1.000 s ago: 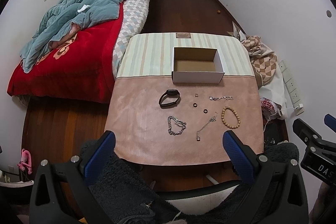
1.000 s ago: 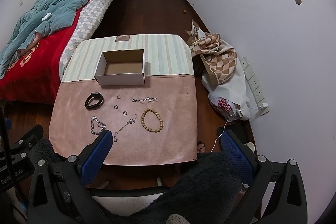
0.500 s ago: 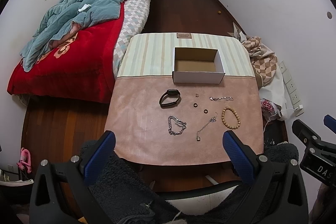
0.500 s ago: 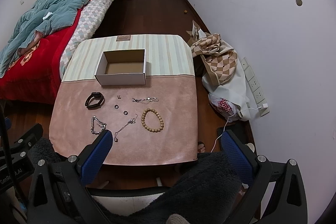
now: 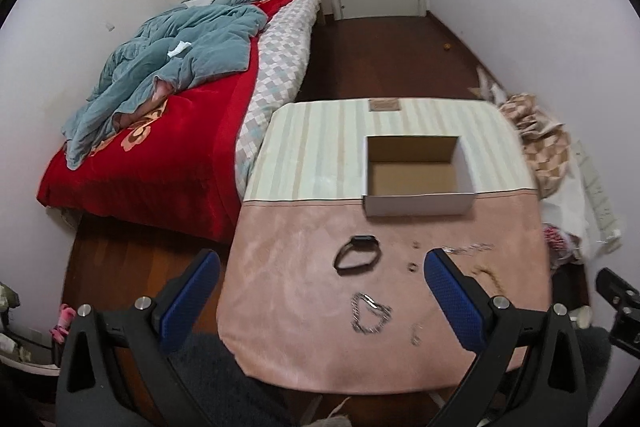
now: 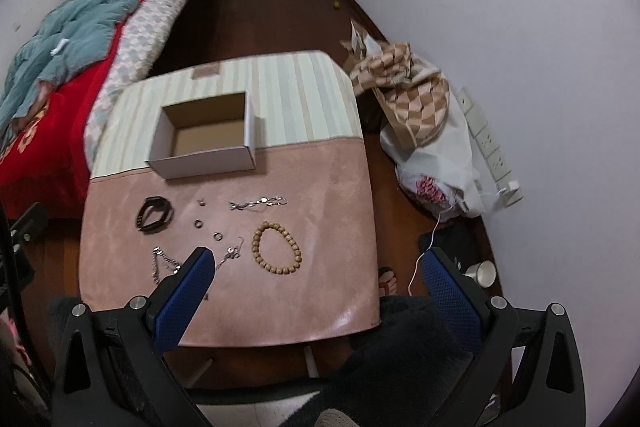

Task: Organize jewelry
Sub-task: 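Grasp the black watch with the left gripper while the right gripper grasps the wooden bead bracelet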

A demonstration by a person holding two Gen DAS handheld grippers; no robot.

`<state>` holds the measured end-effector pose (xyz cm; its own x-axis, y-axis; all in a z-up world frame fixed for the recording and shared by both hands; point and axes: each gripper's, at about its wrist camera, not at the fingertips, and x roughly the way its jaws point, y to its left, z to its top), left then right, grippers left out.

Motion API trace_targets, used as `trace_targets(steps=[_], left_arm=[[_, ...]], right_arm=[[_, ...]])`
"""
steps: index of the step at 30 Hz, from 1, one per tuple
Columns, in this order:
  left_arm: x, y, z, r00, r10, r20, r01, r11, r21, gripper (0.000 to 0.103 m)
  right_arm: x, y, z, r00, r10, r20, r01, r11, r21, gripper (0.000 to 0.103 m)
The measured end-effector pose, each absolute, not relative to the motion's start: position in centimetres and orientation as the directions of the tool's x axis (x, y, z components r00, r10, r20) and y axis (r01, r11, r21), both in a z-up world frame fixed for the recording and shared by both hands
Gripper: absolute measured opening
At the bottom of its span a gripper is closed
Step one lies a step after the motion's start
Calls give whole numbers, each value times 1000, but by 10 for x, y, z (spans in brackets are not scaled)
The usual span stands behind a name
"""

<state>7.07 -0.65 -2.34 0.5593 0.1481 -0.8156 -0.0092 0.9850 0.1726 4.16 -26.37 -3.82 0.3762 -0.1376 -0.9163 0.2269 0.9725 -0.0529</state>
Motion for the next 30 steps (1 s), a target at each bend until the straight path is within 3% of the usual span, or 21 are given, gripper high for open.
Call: trace_targets(steps=[9, 16, 28, 30], left_arm=[[133, -1, -127, 402, 269, -875, -28, 959, 282, 103], [156, 4, -191, 290, 315, -904, -7, 945, 327, 103], [178, 27, -228, 204, 242, -949, -11, 970, 245, 103], [183, 30, -232, 197, 222, -955, -8, 974, 225, 103]], right_arm=[[107, -272, -159, 183, -67, -981, 250, 968, -19, 103], [130, -268, -244, 29, -45, -999, 267, 963, -36, 94], [144, -251, -295, -52, 0, -999, 242, 970, -13, 62], [145, -248, -292, -27, -6, -1000, 235, 972, -12, 51]])
